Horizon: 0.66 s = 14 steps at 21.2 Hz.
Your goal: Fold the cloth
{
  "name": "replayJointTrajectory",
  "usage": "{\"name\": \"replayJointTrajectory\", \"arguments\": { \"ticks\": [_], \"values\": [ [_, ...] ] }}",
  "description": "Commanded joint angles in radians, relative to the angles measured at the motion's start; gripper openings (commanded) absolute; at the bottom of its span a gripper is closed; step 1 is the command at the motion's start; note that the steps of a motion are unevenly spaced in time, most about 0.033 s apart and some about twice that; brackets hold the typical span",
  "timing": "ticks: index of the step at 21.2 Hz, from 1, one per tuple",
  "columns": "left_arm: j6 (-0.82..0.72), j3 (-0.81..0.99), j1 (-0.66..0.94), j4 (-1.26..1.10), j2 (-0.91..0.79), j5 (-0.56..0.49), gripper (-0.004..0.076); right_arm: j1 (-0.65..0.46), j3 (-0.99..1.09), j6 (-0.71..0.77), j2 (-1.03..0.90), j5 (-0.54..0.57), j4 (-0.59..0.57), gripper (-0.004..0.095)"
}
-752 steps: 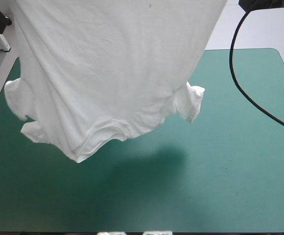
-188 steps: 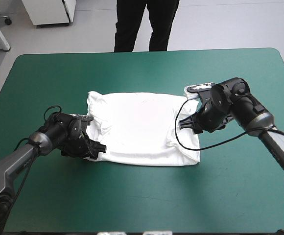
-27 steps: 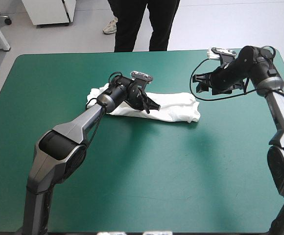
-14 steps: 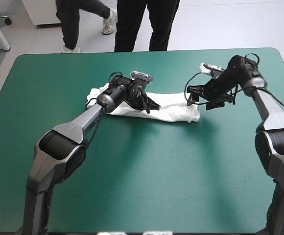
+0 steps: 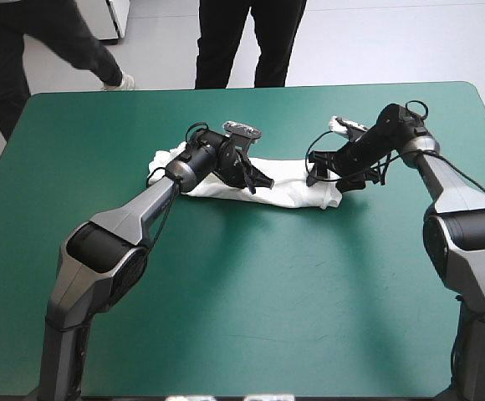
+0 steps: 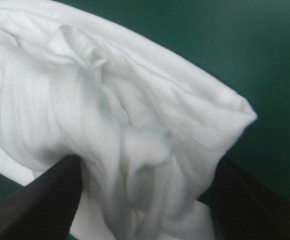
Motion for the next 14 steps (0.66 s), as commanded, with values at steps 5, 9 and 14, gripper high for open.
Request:
{"name": "replayJointTrajectory", "arguments": {
  "ticks": [5, 9, 14],
  "values": [
    [0.0, -0.025, -0.007, -0.017, -0.053, 0.007, -0.0009, 0.048, -0.021, -0.007, -0.025, -0.017, 0.047, -0.0009],
    [0.0, -0.025, -0.007, -0.018, -0.053, 0.007, -0.0009, 0.049, -0.062, -0.005, -0.055, 0.004, 0.056, -0.0017],
    [-0.002, -0.025, -0.007, -0.018, -0.053, 0.007, -0.0009, 0.065, -0.207, -0.006, -0.12, 0.021, 0.107, -0.0017]
  ]
}}
